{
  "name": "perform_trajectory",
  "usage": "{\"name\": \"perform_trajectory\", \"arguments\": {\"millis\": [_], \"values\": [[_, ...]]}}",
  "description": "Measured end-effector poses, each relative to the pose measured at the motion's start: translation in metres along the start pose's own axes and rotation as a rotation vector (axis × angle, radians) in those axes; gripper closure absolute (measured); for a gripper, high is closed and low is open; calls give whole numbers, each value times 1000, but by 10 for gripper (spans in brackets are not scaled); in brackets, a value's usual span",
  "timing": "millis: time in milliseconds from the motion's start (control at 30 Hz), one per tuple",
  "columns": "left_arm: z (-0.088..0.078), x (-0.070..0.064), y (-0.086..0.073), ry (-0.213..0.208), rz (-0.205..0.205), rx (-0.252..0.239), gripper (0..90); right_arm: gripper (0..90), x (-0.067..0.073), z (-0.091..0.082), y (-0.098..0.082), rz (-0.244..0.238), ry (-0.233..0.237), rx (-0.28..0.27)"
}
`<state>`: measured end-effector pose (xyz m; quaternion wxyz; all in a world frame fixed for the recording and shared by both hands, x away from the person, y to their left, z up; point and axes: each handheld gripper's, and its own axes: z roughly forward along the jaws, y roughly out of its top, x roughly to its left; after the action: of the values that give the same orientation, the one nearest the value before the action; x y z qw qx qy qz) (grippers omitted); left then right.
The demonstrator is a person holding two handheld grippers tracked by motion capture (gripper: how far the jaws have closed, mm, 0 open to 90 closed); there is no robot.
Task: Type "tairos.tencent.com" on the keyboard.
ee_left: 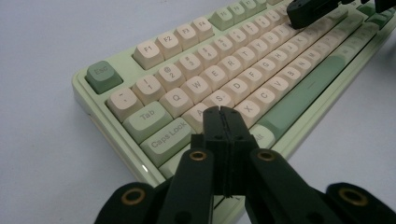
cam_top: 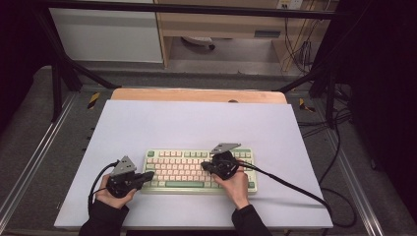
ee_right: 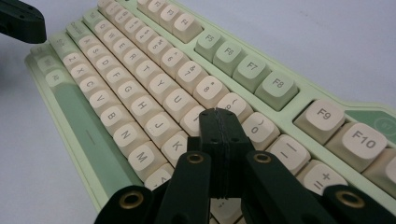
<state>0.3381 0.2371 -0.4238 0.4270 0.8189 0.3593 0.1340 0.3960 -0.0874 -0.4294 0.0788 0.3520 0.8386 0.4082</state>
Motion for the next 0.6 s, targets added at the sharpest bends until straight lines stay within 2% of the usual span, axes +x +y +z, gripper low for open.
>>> {"name": "perform_trajectory", "arguments": {"millis": [233,600], "values": [[0,0,0,0,-1,-1,896,900,0,-1,0,-7,0,-1],[0,0,0,-1,-1,-1,896,900,8,-19,3,-26,26,-34]]}}
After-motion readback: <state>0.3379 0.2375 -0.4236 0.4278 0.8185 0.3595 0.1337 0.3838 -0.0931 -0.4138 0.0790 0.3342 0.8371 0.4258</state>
